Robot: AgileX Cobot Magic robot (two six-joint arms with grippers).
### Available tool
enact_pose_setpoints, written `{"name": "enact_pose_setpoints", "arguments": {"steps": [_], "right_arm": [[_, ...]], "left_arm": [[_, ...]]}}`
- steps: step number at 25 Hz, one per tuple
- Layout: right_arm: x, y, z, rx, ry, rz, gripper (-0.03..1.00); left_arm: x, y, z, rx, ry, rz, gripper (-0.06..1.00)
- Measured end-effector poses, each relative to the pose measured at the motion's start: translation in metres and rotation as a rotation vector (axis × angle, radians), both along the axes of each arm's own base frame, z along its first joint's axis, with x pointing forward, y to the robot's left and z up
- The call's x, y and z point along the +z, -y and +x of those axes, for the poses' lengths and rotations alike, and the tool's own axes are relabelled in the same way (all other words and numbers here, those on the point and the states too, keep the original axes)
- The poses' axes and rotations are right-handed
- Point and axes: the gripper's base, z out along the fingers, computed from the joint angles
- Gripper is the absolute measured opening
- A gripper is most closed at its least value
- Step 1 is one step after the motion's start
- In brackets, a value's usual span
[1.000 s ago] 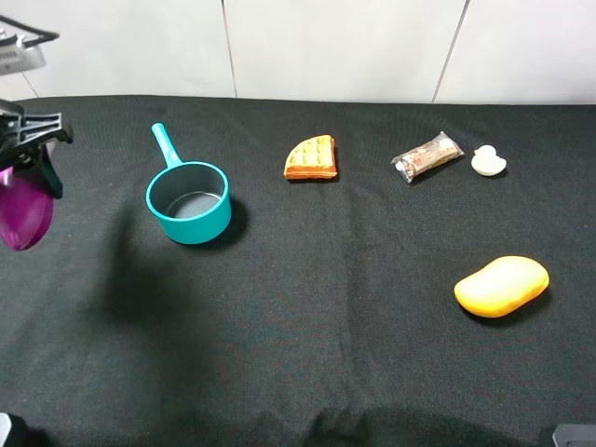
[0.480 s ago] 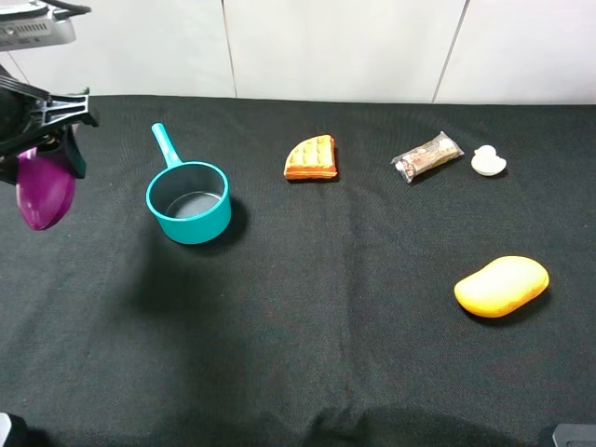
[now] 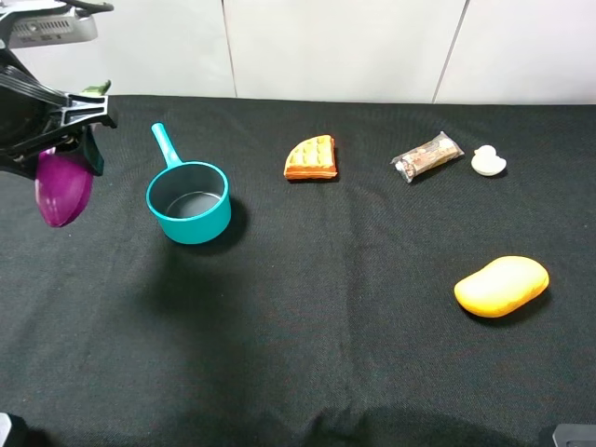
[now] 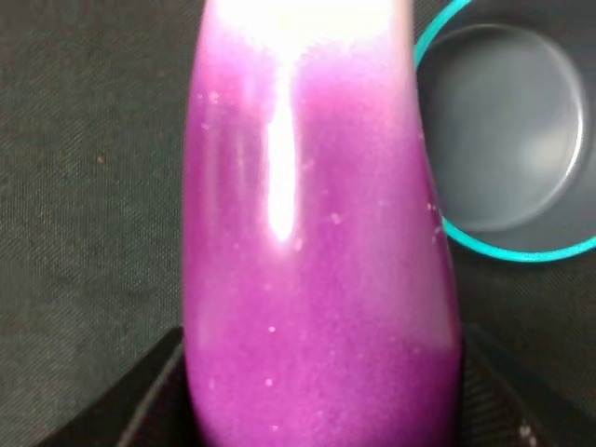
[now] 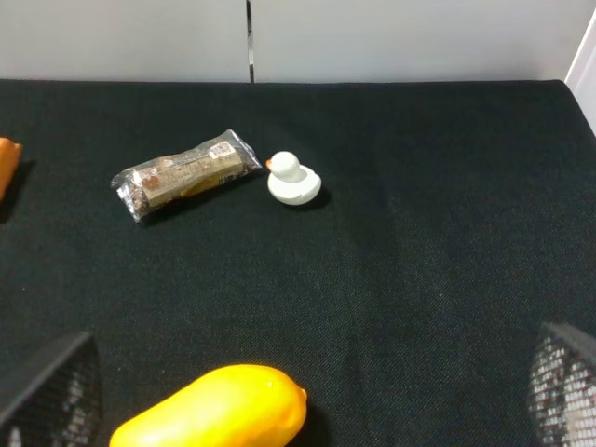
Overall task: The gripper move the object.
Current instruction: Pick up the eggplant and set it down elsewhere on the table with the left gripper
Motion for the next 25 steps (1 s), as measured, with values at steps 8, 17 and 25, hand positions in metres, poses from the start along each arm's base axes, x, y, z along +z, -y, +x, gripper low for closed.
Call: {"name": "enact_pose_setpoints", "arguments": {"steps": [8, 17, 25], "right_arm": [[0.000, 0.000, 0.000, 0.000, 0.000, 0.000, 0.69], [0.000, 0.000, 0.000, 0.000, 0.000, 0.000, 0.69], [0.000, 0.000, 0.000, 0.000, 0.000, 0.000, 0.69]], "left_arm": [[0.005, 0.031, 0.028, -0.125, -0.024, 0.070, 0.60], [0.002, 0.093, 0.060, -0.280, -0.017, 0.091, 0.60], [0.003, 0.155, 0.080, -0.434, 0.003, 0.118, 0.60]]}}
